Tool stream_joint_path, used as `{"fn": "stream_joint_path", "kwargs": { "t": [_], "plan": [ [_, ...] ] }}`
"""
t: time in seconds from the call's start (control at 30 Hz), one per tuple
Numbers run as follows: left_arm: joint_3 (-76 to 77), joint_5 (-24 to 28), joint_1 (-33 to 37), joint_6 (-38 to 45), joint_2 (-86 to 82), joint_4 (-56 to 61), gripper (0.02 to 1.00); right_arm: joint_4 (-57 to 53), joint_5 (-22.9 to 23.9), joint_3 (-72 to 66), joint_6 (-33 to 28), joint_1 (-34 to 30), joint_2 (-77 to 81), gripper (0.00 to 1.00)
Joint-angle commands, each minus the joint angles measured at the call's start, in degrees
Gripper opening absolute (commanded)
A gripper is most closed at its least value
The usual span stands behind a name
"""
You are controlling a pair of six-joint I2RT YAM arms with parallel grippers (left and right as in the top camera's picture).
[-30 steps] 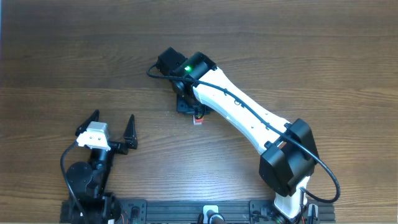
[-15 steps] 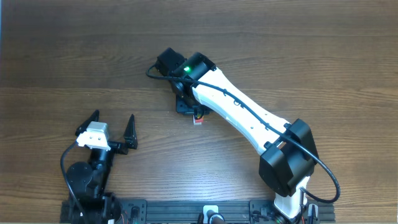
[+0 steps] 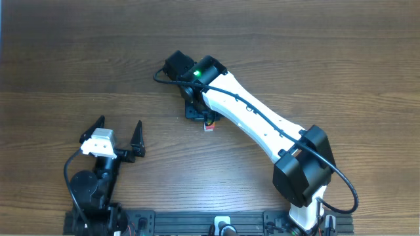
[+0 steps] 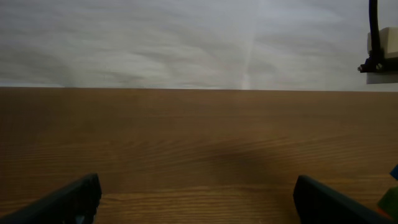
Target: Stack Cubes
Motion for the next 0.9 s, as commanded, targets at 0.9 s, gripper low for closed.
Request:
{"fn": "stream_joint_path", "kwargs": {
  "t": [0.9],
  "plan": [
    [-0.3, 0.7, 0.3, 0.8, -0.3, 0.0, 1.0, 1.7, 0.7, -3.2, 0.9, 0.5, 1.0, 0.018]
  ]
}}
